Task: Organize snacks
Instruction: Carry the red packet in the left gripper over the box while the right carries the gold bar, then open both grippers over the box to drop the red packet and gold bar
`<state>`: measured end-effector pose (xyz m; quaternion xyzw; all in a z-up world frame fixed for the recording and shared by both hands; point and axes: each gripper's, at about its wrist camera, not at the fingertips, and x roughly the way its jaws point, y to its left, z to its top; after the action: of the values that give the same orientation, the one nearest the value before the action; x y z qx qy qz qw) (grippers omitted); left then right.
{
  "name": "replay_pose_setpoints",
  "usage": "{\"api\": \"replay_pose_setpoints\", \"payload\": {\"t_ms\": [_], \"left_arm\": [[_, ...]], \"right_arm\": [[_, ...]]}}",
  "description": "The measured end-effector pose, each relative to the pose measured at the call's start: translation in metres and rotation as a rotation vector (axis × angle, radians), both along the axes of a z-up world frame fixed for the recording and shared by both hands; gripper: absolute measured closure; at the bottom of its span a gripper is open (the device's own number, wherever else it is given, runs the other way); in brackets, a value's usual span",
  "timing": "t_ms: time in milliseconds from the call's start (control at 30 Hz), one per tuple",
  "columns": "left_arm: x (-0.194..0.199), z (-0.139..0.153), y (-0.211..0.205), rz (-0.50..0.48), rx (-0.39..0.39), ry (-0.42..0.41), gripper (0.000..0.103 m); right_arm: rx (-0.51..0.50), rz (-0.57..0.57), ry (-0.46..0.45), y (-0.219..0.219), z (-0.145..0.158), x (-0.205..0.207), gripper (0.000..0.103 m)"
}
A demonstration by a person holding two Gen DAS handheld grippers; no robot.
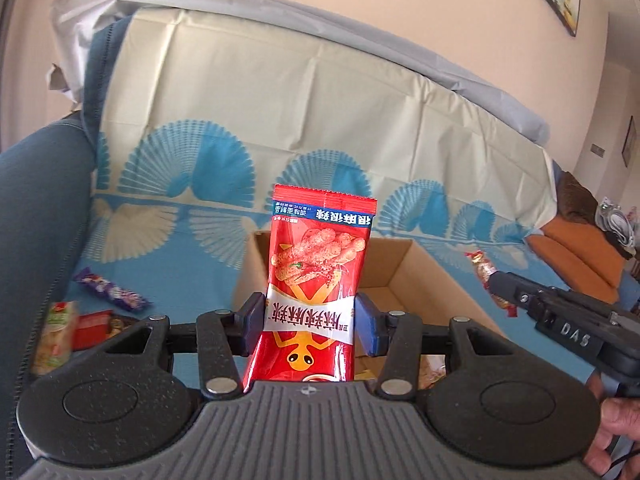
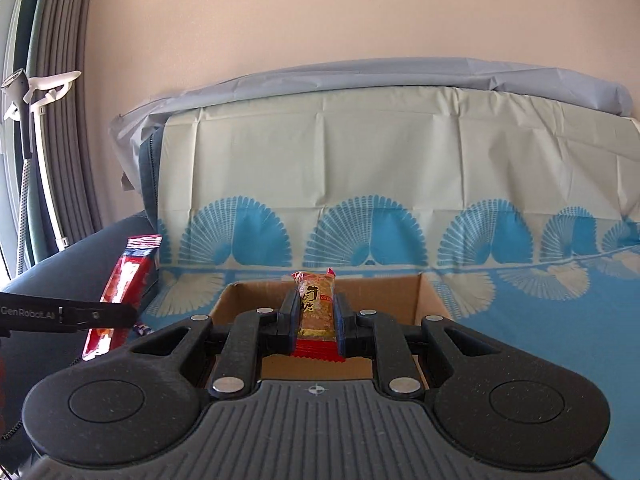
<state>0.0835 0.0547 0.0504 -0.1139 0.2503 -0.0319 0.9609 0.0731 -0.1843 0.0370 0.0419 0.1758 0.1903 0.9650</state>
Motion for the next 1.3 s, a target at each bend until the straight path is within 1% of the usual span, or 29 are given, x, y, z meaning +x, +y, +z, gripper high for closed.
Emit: {"api": "replay_pose_setpoints", "payload": {"t_ms": [167,300,567,900,933,967,1000,1033,1067,1133,1233,1300], "left_arm": [[0.016,-0.006,-0.028,-0.051,0.001,-0.003,0.05],[0.024,-0.011,-0.041,-0.068,0.015,0.002,0.05],[0.031,-0.017,-0.04,-0.071,-0.015,0.023,0.05],[0.029,-0.016,-0.038,-0.082,-0.028,0.017,0.05],[0.029,-0.016,-0.037,-0.088,-0.037,0.021,0.049],[0.031,-0.017,-0.037,-0.092,-0.044,0.035,0.043],[0.032,-0.018,-0.036,-0.098,-0.05,0.048,0.04],[0.031,-0.019,-0.036,-0.097,-0.048,0.052,0.038],[0.031,-0.018,-0.036,-0.092,-0.039,0.047,0.038],[0.028,-0.017,-0.034,-0.087,-0.03,0.035,0.038],[0.027,-0.017,-0.03,-0.077,-0.027,0.035,0.038],[0.025,-0.017,-0.028,-0.071,-0.018,0.032,0.038]], "right_arm": [[-0.057,-0.012,0.012,0.001,-0.005,0.003,0.085],[-0.06,-0.023,0.021,-0.002,-0.007,0.004,0.085],[-0.072,-0.027,0.03,-0.003,-0.01,0.004,0.085],[-0.079,-0.019,0.028,0.002,-0.009,0.004,0.084],[-0.08,-0.018,0.029,0.003,-0.009,0.004,0.084],[-0.081,-0.016,0.031,0.002,-0.009,0.004,0.083],[-0.083,-0.017,0.034,0.003,-0.009,0.004,0.071],[-0.089,-0.021,0.039,0.004,-0.01,0.005,0.051],[-0.094,-0.029,0.04,0.004,-0.011,0.005,0.046],[-0.098,-0.041,0.034,0.004,-0.01,0.004,0.041],[-0.096,-0.048,0.041,0.003,-0.011,0.005,0.034],[-0.098,-0.052,0.041,0.004,-0.011,0.004,0.032]]}}
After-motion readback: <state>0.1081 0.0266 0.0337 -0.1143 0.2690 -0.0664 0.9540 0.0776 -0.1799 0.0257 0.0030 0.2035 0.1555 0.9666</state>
